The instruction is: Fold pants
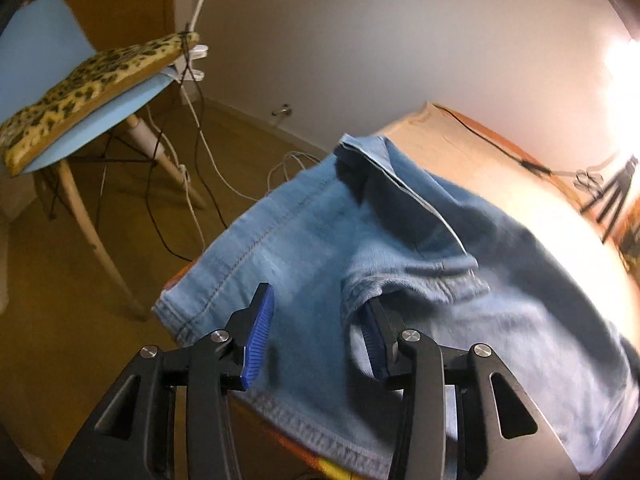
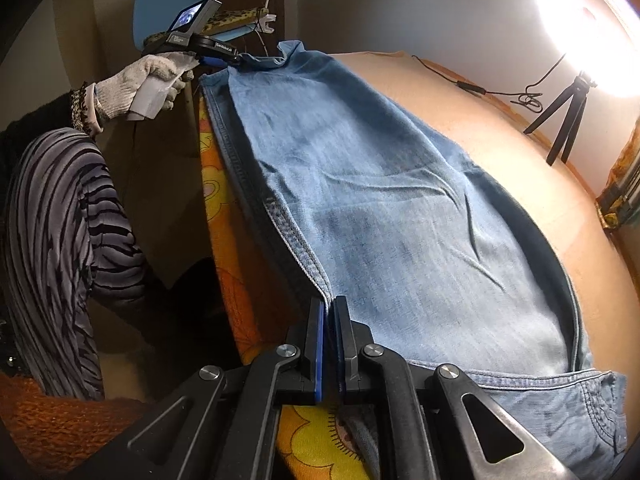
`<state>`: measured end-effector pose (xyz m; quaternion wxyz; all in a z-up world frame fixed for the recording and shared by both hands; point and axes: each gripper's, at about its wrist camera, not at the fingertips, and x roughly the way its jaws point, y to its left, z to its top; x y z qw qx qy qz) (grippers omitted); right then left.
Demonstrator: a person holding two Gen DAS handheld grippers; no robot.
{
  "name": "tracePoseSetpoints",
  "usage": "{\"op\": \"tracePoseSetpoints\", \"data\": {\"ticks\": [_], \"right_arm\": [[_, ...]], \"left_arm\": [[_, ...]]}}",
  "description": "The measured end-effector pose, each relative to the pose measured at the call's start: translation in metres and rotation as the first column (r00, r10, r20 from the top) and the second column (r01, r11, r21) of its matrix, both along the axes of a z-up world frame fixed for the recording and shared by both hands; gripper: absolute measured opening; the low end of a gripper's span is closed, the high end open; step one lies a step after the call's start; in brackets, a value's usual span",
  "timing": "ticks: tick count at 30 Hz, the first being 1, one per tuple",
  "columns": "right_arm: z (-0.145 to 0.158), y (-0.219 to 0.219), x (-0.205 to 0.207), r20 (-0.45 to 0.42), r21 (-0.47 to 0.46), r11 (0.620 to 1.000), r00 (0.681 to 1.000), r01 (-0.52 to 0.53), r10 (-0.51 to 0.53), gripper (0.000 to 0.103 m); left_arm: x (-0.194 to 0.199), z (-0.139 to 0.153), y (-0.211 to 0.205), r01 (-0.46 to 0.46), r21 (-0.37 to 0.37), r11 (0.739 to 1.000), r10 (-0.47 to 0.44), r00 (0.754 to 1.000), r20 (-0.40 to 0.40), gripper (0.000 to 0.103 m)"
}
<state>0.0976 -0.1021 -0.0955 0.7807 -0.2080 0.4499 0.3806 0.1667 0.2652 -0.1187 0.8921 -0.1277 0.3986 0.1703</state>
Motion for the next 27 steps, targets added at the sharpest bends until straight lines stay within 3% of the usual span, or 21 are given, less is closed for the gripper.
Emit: {"op": "tracePoseSetpoints", "data": {"ticks": [7, 11, 12, 13, 15, 22, 27], "right_arm": [[-0.001, -0.002, 0.002, -0.038, 0.023, 1.000, 0.999, 0.010, -0.009, 0.009], [0.008, -0.005, 0.009, -0.057, 0.076, 0.996, 0.998, 0.042, -0.038, 0.019], [0.012, -0.006, 0.010, -0.058, 0.091, 0.995, 0.997, 0.049, -0.043, 0.022], [0.015, -0.007, 0.010, -0.054, 0.106, 0.993, 0.997, 0.058, -0.052, 0.033], [0.022, -0.010, 0.010, -0.046, 0.140, 0.987, 0.996, 0.077, -0.071, 0.037], [0.025, -0.013, 0.017, -0.044, 0.167, 0.980, 0.994, 0.107, -0.101, 0.037], [0.031, -0.009, 0.021, -0.031, 0.180, 0.978, 0.995, 0.102, -0.098, 0.037]], "left_arm": [[-0.025, 0.017, -0.024, 0.092, 0.096, 0.991, -0.093, 0.996, 0.004, 0.042], [-0.009, 0.029, -0.059, 0.218, 0.158, 0.963, -0.223, 0.975, 0.016, 0.055], [-0.003, 0.029, -0.066, 0.241, 0.160, 0.957, -0.246, 0.969, 0.010, 0.055], [0.006, 0.027, -0.074, 0.270, 0.157, 0.950, -0.273, 0.962, -0.003, 0.055], [0.022, 0.020, -0.088, 0.314, 0.162, 0.935, -0.313, 0.949, -0.034, 0.055], [0.056, -0.007, -0.085, 0.285, 0.209, 0.935, -0.263, 0.956, -0.129, 0.055], [0.062, -0.013, -0.068, 0.265, 0.206, 0.942, -0.243, 0.962, -0.127, 0.054]]}}
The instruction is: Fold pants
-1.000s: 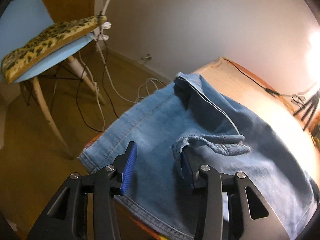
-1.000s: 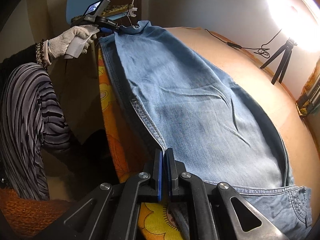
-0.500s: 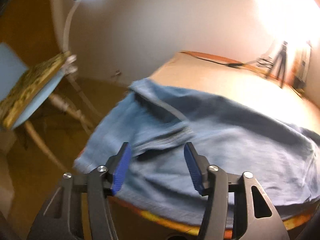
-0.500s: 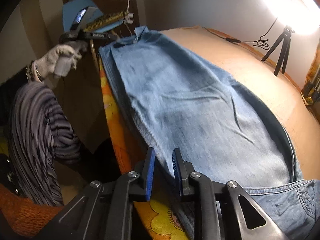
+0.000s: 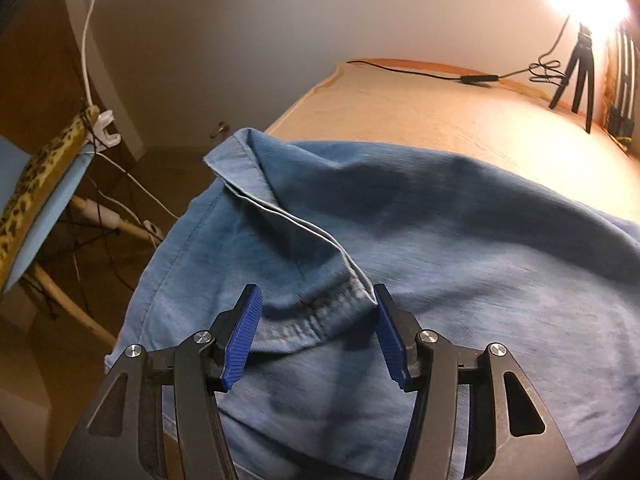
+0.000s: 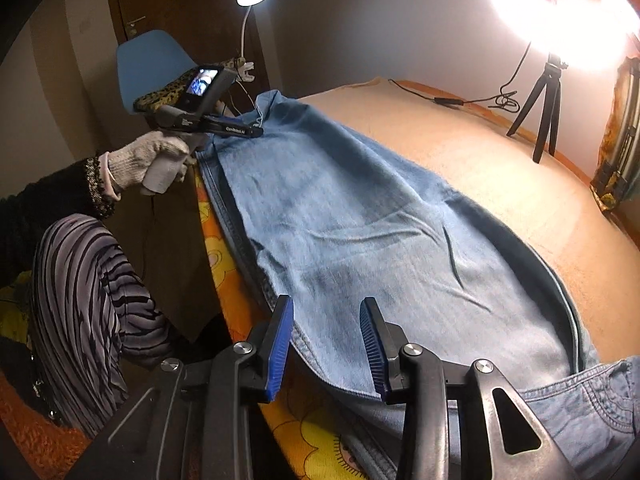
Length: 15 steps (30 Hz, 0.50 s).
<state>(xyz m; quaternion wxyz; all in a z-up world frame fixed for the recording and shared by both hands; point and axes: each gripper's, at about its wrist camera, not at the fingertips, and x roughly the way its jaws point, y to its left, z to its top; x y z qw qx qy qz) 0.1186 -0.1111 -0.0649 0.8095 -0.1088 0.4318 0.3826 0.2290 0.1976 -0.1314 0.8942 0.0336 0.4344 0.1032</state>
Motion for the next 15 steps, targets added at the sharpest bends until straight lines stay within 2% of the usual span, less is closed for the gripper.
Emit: {"op": "tracePoseSetpoints", "data": {"ticks": [1, 2, 3, 5, 10, 15], "right_arm": [[0.002, 0.000, 0.001, 0.004, 0.005, 1.000, 1.000, 0.001, -0.001, 0.037], [0.004, -0.001, 0.002, 0.010, 0.009, 1.000, 1.000, 0.005, -0.005, 0.037], [0.007, -0.001, 0.005, 0.017, 0.012, 1.000, 1.000, 0.006, -0.006, 0.037], [0.012, -0.001, 0.008, 0.038, 0.009, 1.000, 0.999, 0.012, -0.013, 0.037], [0.031, 0.016, 0.038, 0.084, -0.008, 1.000, 0.996, 0.004, -0.004, 0.037], [0.052, 0.073, 0.074, 0.126, -0.017, 0.994, 0.986, -0.105, 0.107, 0.037]], "left_arm": [[0.000, 0.000, 0.001, 0.001, 0.000, 1.000, -0.001, 1.000, 0.007, 0.042], [0.000, 0.001, 0.004, 0.006, -0.017, 1.000, -0.006, 1.000, 0.018, 0.015], [0.000, 0.004, 0.008, -0.001, -0.047, 0.999, 0.002, 1.000, 0.029, 0.010], [-0.003, 0.009, 0.021, -0.026, -0.123, 0.992, 0.034, 0.997, 0.068, 0.010], [-0.028, 0.029, 0.059, -0.085, -0.249, 0.965, 0.129, 0.978, 0.165, 0.009], [-0.059, 0.035, 0.113, -0.158, -0.392, 0.906, 0.250, 0.949, 0.194, 0.009]]}}
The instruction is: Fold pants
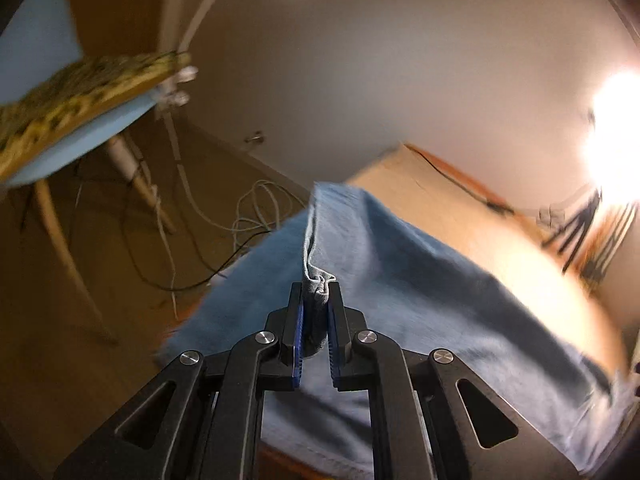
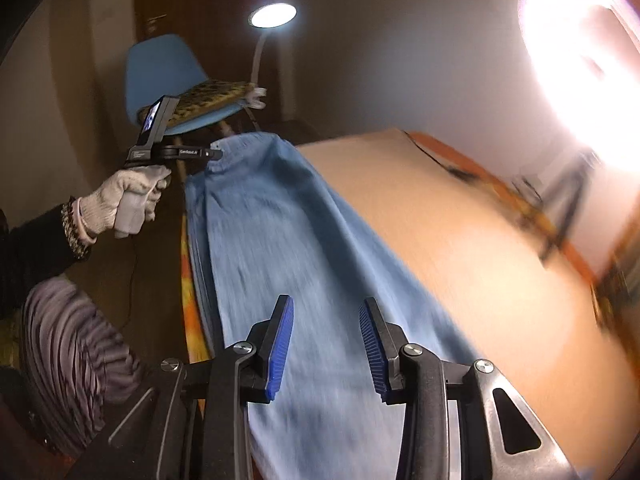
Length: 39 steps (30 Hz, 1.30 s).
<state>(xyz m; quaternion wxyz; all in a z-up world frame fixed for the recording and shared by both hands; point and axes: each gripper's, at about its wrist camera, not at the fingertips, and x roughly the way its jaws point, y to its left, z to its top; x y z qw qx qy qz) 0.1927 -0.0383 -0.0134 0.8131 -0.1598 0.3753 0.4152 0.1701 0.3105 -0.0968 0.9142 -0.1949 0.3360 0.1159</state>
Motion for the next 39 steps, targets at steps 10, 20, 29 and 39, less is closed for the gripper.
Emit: {"op": "tracePoseSetpoints", "data": {"ticks": [10, 20, 29, 39], "right_arm": [[-0.009, 0.149, 0.131, -0.152, 0.058, 0.994, 0.983, -0.096, 0.104, 0.037], [-0.072, 0.317, 0.201, -0.202, -0.021, 0.981, 0.961, -0.195, 0.187, 0.036], [-0.118, 0.393, 0.218, -0.221, -0.063, 0.962, 0.944, -0.265, 0.245, 0.035], [-0.105, 0.393, 0.212, -0.155, -0.088, 0.956, 0.952, -0.279, 0.264, 0.000]], "left_arm": [[-0.006, -0.019, 0.032, 0.026, -0.149, 0.989, -0.029, 0.999, -0.017, 0.008], [-0.023, -0.015, 0.035, 0.114, -0.177, 0.978, -0.116, 0.993, 0.002, 0.008], [-0.018, -0.023, 0.045, 0.130, -0.189, 0.973, -0.133, 0.991, -0.004, 0.008], [-0.021, -0.008, 0.055, 0.149, -0.219, 0.964, -0.144, 0.989, 0.039, 0.008]]}}
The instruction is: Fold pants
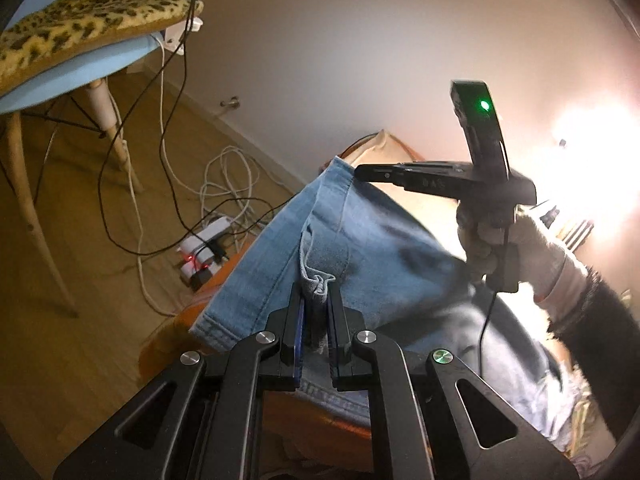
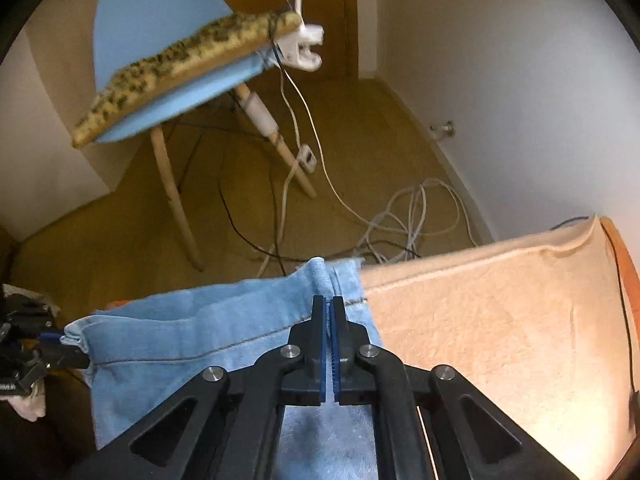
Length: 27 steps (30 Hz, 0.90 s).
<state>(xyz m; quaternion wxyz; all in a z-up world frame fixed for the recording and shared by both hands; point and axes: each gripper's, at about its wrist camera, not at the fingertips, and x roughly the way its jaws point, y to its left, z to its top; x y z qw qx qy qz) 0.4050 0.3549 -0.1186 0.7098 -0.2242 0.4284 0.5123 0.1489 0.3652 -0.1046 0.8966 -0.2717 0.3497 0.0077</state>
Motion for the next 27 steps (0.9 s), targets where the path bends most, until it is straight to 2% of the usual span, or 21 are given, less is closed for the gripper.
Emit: {"op": "tracePoseSetpoints", "data": {"ticks": [3, 5, 9, 12, 14, 15, 16, 17, 19, 23, 27], "right_arm": [[0.020, -0.006, -0.002, 0.044, 0.035, 0.999, 0.999, 0.005, -0.006, 0.000], [0.028, -0.009, 0.007, 0.062, 0.056, 0.997, 0.997, 0.047, -0.050, 0.000], [0.012, -0.005, 0.022, 0.011, 0.036, 0.994, 0.994, 0.106, -0.107, 0.000], [-0.006, 0.005, 0.016, 0.068, -0.042, 0.995, 0.993, 0.094, -0.091, 0.000], [-0.007, 0.003, 0.014, 0.077, -0.052, 0.993, 0.992, 0.106, -0.102, 0.002], [-0.004, -0.001, 0.014, 0.069, -0.040, 0.992, 0.991, 0.118, -0.115, 0.007], [0.002, -0.007, 0.013, 0.063, -0.026, 0.991, 0.990, 0.128, -0.127, 0.019], [0.009, -0.013, 0.010, 0.066, -0.015, 0.991, 0.990, 0.129, -0.128, 0.023], [0.028, -0.031, -0.006, 0.078, 0.011, 0.994, 0.991, 0.108, -0.109, 0.023], [0.067, -0.086, -0.049, 0.026, 0.076, 0.995, 0.997, 0.071, -0.073, 0.029], [0.082, -0.152, -0.107, 0.021, 0.054, 0.998, 0.999, 0.036, -0.038, 0.031]], "left_arm": [[-0.002, 0.013, 0.008, 0.001, -0.005, 1.000, -0.001, 1.000, 0.024, 0.008], [0.000, 0.017, 0.014, -0.006, -0.006, 1.000, 0.006, 1.000, 0.027, 0.008], [0.018, -0.008, 0.039, -0.022, -0.114, 0.993, 0.014, 0.997, -0.075, 0.008], [0.022, -0.025, 0.044, -0.038, -0.108, 0.993, 0.023, 0.990, -0.137, 0.008], [0.022, -0.031, 0.047, -0.060, -0.103, 0.993, 0.044, 0.987, -0.154, 0.009], [0.021, -0.033, 0.047, -0.062, -0.105, 0.993, 0.045, 0.987, -0.157, 0.010], [0.020, -0.033, 0.047, -0.065, -0.100, 0.993, 0.048, 0.986, -0.157, 0.010], [0.019, -0.032, 0.045, -0.064, -0.090, 0.994, 0.049, 0.987, -0.154, 0.010], [0.018, -0.029, 0.044, -0.060, -0.067, 0.996, 0.049, 0.987, -0.150, 0.010], [0.011, -0.012, 0.042, -0.096, 0.005, 0.995, 0.096, 0.987, -0.128, 0.009], [-0.002, 0.006, 0.036, -0.102, 0.030, 0.994, 0.105, 0.988, -0.112, 0.009]]}}
